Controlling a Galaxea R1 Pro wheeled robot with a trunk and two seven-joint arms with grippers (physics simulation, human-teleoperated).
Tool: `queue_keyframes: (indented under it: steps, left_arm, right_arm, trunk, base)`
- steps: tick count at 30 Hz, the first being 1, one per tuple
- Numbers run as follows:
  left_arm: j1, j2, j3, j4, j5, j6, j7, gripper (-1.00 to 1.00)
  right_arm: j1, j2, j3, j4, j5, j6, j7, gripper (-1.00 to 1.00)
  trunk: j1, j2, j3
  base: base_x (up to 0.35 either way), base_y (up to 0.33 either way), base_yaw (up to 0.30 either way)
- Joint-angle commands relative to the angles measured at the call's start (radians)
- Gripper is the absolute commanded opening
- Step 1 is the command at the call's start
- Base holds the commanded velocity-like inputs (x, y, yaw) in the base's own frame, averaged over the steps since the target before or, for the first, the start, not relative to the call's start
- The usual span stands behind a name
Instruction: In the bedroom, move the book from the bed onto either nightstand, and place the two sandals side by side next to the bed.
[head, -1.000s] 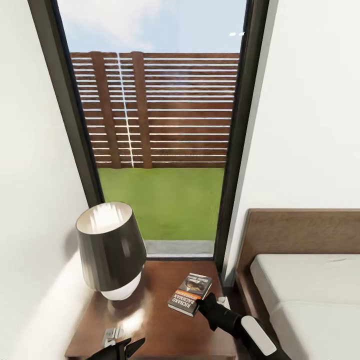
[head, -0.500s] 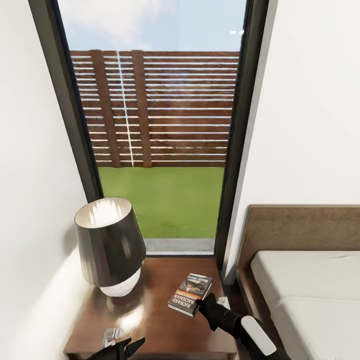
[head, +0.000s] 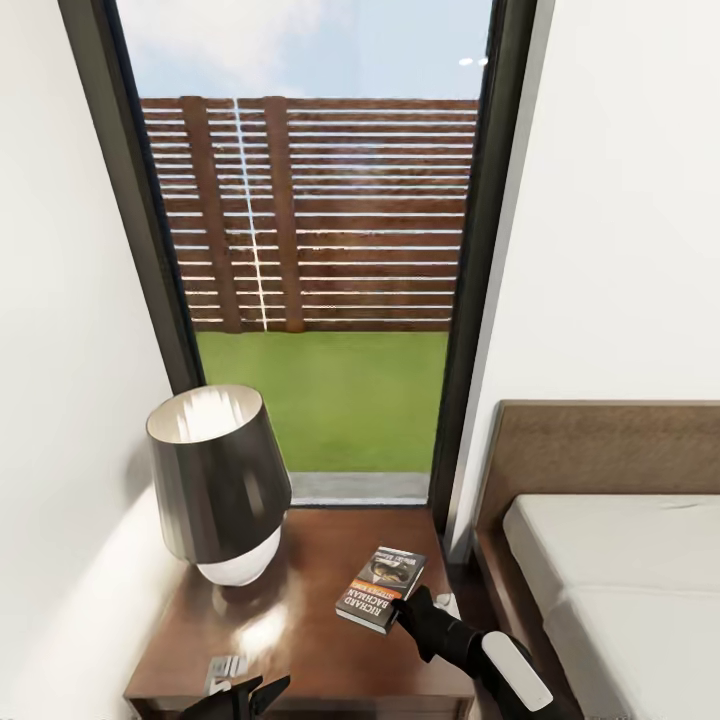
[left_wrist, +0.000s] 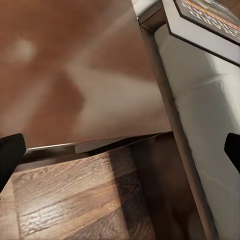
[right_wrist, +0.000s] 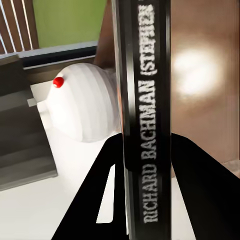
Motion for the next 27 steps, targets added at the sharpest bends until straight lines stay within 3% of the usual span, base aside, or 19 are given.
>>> queue_keyframes:
  steps: [1,27]
  left_arm:
    - [-0.001,0.0,0.008,0.0,-0.01,-0.006,-0.003,1.0]
    - [0.0,-0.001,0.008,0.0,-0.01,-0.006,-0.003,1.0]
  right_arm:
    - [-0.001,0.0,0.0,0.0,-0.003,0.002,0.005,-1.0]
    - [-0.001,0.0,0.0,0.0,-0.003,0.002,0.005,-1.0]
  trunk:
    - [0.004,-0.008,-0.004]
    - [0.103,-0.19,-0.086]
  base:
    - [0.0,0.0,0.0]
    - [0.0,0.0,0.0]
